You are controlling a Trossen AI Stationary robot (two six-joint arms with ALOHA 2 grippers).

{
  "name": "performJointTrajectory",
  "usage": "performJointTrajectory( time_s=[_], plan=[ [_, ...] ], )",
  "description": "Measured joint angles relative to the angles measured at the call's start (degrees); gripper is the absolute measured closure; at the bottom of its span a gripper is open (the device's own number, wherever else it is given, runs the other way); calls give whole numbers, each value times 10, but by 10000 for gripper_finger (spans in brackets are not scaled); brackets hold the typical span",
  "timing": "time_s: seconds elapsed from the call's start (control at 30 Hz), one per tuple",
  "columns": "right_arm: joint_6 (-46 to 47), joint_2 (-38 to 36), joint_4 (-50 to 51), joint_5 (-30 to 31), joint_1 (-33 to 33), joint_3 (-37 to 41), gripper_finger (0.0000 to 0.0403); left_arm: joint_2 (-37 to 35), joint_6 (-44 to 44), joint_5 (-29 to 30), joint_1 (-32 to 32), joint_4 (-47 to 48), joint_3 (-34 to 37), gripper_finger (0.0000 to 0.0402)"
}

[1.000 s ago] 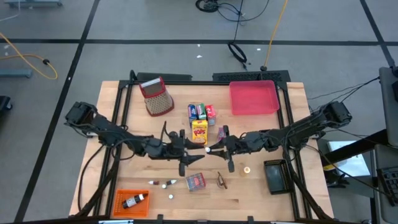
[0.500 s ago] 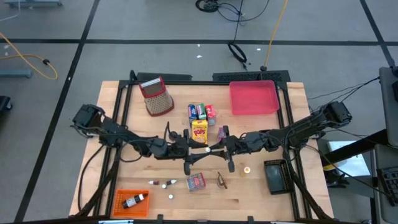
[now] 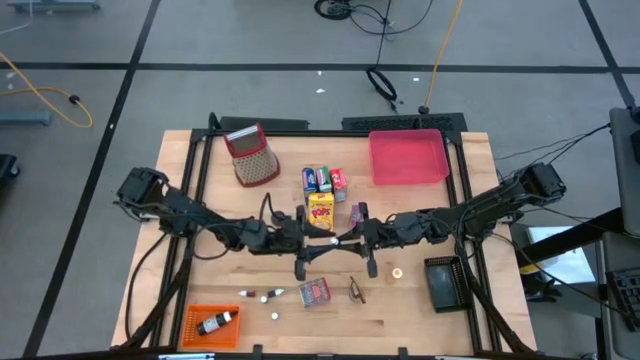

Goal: Pick & Place Kitchen Items
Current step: Put the small black food coloring bottle into the orange bin

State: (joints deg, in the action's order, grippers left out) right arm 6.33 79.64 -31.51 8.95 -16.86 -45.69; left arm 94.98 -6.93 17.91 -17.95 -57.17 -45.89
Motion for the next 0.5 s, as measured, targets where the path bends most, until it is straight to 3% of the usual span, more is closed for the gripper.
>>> performJointTrajectory(
  time_s=[0.37, 0.5],
  plan=[
    [4, 0, 14, -4, -1, 0, 357, 41, 15, -27, 9, 54, -60, 356],
    [3, 0, 17, -2, -2, 0, 357, 37, 20, -27, 8, 64, -61, 356]
  ],
)
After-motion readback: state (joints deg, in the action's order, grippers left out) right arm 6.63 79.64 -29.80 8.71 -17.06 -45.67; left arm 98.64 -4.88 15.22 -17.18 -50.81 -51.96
